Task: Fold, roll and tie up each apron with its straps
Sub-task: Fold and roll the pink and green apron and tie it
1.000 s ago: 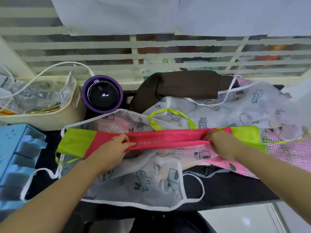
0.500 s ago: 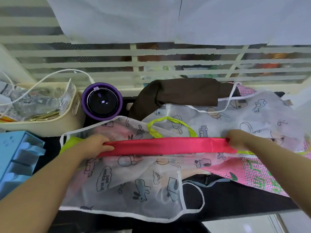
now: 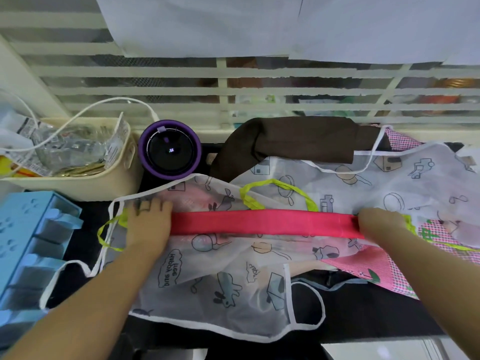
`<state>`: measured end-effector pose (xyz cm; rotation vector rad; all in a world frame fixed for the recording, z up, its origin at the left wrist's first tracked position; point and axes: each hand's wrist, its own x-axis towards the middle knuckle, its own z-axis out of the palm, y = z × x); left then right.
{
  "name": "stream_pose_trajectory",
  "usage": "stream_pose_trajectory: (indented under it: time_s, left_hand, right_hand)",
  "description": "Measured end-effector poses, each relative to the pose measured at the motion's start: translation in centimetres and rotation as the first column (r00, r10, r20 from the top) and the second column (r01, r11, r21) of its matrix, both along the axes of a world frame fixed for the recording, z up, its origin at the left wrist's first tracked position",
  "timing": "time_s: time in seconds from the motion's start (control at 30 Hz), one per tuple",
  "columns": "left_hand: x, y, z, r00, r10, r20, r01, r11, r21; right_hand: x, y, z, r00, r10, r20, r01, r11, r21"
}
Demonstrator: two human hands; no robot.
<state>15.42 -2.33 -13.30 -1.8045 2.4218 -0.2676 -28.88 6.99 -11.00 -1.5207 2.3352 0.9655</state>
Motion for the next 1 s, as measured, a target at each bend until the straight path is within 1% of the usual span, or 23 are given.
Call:
stream_pose_trajectory:
  time_s: [0.1, 0.13, 0.2, 0.23, 0.27, 0.33, 0.4, 0.5, 0.53, 0.57, 0.6, 0.63, 0.67, 0.7, 0.73, 0.77, 0.8, 0.83, 0.87, 0.9, 0.93, 1.0]
  left_hand:
    - [-3.3, 1.7, 0.5, 0.970, -0.184, -0.159, 0.185, 0.983, -0.011]
    - [-4.4, 2.2, 0.8, 0.939, -0.254, -0.233, 0.261, 0.965, 0.000]
    - [-7.1, 3.0, 1.3, 0.846, -0.375, -0.379, 0.402, 0.916, -0.009]
    - [-8.5, 3.4, 1.6, 0.805, -0.414, -0.424, 0.459, 0.889, 0.003]
    - [-10.0, 3.8, 1.7, 0.781, -0.437, -0.446, 0.501, 0.865, 0.030]
    - [-12.8, 4.1, 1.3, 0.766, -0.476, -0.433, 0.564, 0.821, 0.095]
    - [-14.3, 3.9, 0.6, 0.787, -0.435, -0.437, 0.551, 0.815, 0.181]
    - [-14.8, 3.2, -0.5, 0.823, -0.316, -0.472, 0.473, 0.841, 0.262]
    - [-14.8, 3.2, -0.7, 0.822, -0.304, -0.481, 0.466, 0.845, 0.261]
    - [-14.7, 3.2, -0.9, 0.819, -0.298, -0.490, 0.463, 0.848, 0.258]
    - [-14.8, 3.2, -1.1, 0.817, -0.284, -0.502, 0.457, 0.850, 0.263]
    - [-14.8, 3.2, -1.2, 0.813, -0.280, -0.511, 0.453, 0.855, 0.253]
    - [-14.9, 3.2, -1.4, 0.807, -0.281, -0.520, 0.449, 0.864, 0.230]
    - [-14.9, 3.2, -1.7, 0.798, -0.284, -0.531, 0.440, 0.878, 0.191]
    - [-15.0, 3.3, -1.9, 0.788, -0.285, -0.546, 0.429, 0.890, 0.154]
    - [-15.1, 3.4, -2.0, 0.780, -0.277, -0.561, 0.415, 0.900, 0.133]
    - [-15.2, 3.6, -2.0, 0.775, -0.258, -0.577, 0.395, 0.910, 0.124]
    - [-15.4, 3.7, -1.8, 0.766, -0.234, -0.598, 0.368, 0.923, 0.110]
    - [-15.5, 3.8, -1.7, 0.763, -0.224, -0.606, 0.339, 0.938, 0.080]
    - [-15.5, 4.0, -1.5, 0.771, -0.245, -0.587, 0.325, 0.945, 0.034]
    - [-15.6, 4.2, -1.2, 0.789, -0.285, -0.544, 0.333, 0.943, -0.011]
    - [-15.8, 4.5, -1.0, 0.809, -0.366, -0.460, 0.389, 0.920, -0.048]
  right_hand:
    - [0.3, 0.0, 0.2, 0.999, 0.023, -0.035, -0.023, 1.000, 0.011]
    - [0.4, 0.0, 0.3, 0.999, 0.021, -0.039, -0.021, 1.000, 0.016]
    - [0.5, -0.1, 0.4, 0.999, 0.014, -0.041, -0.014, 1.000, 0.016]
    - [0.5, -0.2, 0.4, 0.999, 0.010, -0.037, -0.010, 1.000, 0.017]
    - [0.5, -0.2, 0.5, 1.000, 0.007, -0.030, -0.007, 1.000, 0.019]
    - [0.5, -0.2, 0.7, 1.000, 0.015, -0.014, -0.015, 1.000, 0.021]
    - [0.3, -0.2, 0.7, 0.999, 0.028, 0.026, -0.028, 0.999, 0.023]
    - [-1.1, -0.2, 1.0, 0.985, -0.012, 0.172, 0.014, 1.000, -0.015]
    - [-1.7, 0.1, 0.9, 0.972, -0.041, 0.233, 0.059, 0.995, -0.075]
    - [-2.3, 0.5, 0.8, 0.960, -0.052, 0.274, 0.102, 0.980, -0.172]
    - [-2.8, 1.0, 0.6, 0.966, -0.023, 0.258, 0.107, 0.943, -0.316]
    - [-3.1, 1.6, 0.5, 0.985, 0.019, 0.171, 0.065, 0.877, -0.475]
    - [-3.1, 2.2, 0.2, 0.996, 0.036, 0.083, 0.021, 0.800, -0.600]
    - [-2.5, 2.7, 0.1, 0.996, 0.076, 0.038, -0.025, 0.692, -0.721]
    - [-1.4, 2.9, 0.1, 0.988, 0.152, 0.032, -0.063, 0.576, -0.815]
    - [0.3, 2.9, 0.2, 0.964, 0.259, 0.057, -0.082, 0.498, -0.864]
    - [2.5, 2.9, 0.3, 0.920, 0.384, 0.081, -0.106, 0.443, -0.890]
    - [4.8, 2.8, 0.0, 0.857, 0.501, 0.119, -0.122, 0.422, -0.898]
    - [7.2, 2.8, -0.6, 0.792, 0.590, 0.157, -0.146, 0.433, -0.890]
    - [9.3, 2.8, -1.5, 0.741, 0.646, 0.183, -0.197, 0.469, -0.861]
    - [10.9, 2.9, -2.7, 0.711, 0.676, 0.193, -0.264, 0.511, -0.818]
    - [12.1, 3.1, -4.3, 0.719, 0.657, 0.227, -0.326, 0.607, -0.725]
